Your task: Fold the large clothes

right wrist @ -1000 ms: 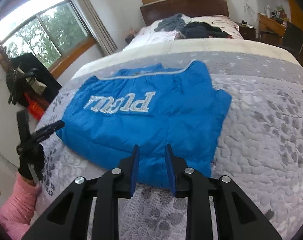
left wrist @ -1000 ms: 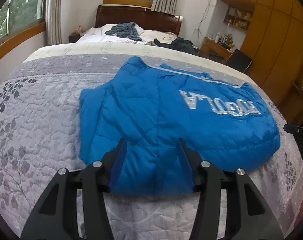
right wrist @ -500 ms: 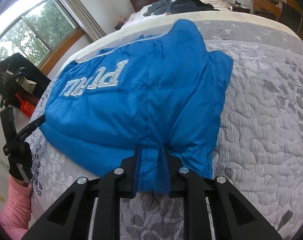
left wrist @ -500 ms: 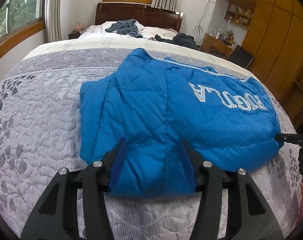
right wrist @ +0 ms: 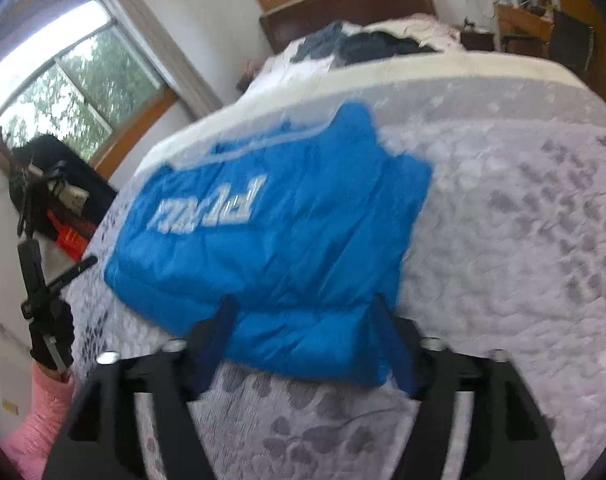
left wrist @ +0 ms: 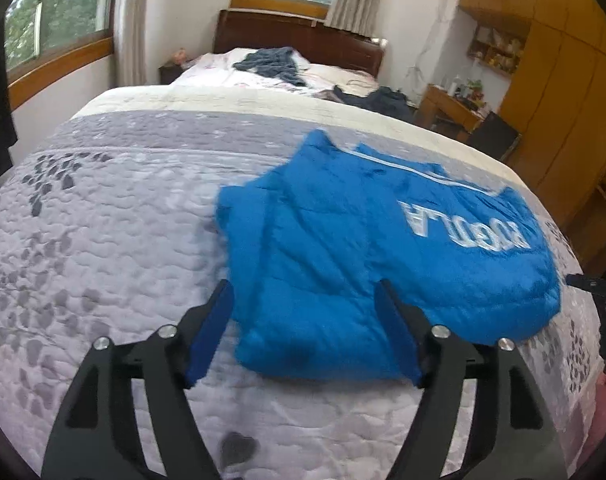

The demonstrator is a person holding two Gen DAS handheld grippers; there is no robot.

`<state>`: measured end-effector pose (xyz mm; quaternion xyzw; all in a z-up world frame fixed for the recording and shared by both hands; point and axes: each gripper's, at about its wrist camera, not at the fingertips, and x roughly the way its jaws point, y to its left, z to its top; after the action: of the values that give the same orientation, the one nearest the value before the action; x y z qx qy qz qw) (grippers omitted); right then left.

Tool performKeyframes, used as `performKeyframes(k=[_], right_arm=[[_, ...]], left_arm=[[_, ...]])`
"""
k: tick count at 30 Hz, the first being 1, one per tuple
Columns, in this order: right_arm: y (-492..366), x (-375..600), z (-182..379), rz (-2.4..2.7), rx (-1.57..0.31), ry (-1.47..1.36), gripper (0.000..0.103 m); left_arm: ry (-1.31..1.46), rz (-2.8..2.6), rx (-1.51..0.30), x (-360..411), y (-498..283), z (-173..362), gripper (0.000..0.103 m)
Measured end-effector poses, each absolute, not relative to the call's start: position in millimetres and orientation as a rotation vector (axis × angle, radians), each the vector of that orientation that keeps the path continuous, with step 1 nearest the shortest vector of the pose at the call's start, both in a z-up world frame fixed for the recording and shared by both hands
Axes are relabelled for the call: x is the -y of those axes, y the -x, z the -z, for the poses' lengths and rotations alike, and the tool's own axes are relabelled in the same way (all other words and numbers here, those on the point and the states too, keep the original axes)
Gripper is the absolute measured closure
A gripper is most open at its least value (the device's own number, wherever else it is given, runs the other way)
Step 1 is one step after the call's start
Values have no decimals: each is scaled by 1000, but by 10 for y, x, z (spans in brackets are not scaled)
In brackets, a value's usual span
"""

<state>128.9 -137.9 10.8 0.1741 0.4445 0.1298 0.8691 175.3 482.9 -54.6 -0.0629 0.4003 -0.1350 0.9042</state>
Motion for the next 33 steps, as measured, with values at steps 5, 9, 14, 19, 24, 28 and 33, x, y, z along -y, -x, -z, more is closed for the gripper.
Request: performKeyframes(k=[5,9,14,19,24,28,33], right_arm=[[-1531,1679,19,-320,-963,-502,20],[-1753,1733,258,-329,-1007,-566,20],[-1958,1768,521,-352,-1037,-632,20],[-2144,1714,708,-414,-1047,-703,19],[-2306,1562,726,-436,-1043,-692,28],[-2276,1523,667,-435,-1030,-700,55],[-2112,1476,402,-445,-968,-677,74]], left_arm=[[210,301,-906,-5001,-2029,742,25],[282,370,-967,-5038,-2261,924,25],[314,423,-997,-4972,-2489,1045,23],[391,456,-1028,-4878,-2684,1139,20],[447,450,-1050,-4755,-2820,1221,24],[450,437,-1038,-4708,-2808,1184,50],[444,450,-979,-4706,-2656,966,81]])
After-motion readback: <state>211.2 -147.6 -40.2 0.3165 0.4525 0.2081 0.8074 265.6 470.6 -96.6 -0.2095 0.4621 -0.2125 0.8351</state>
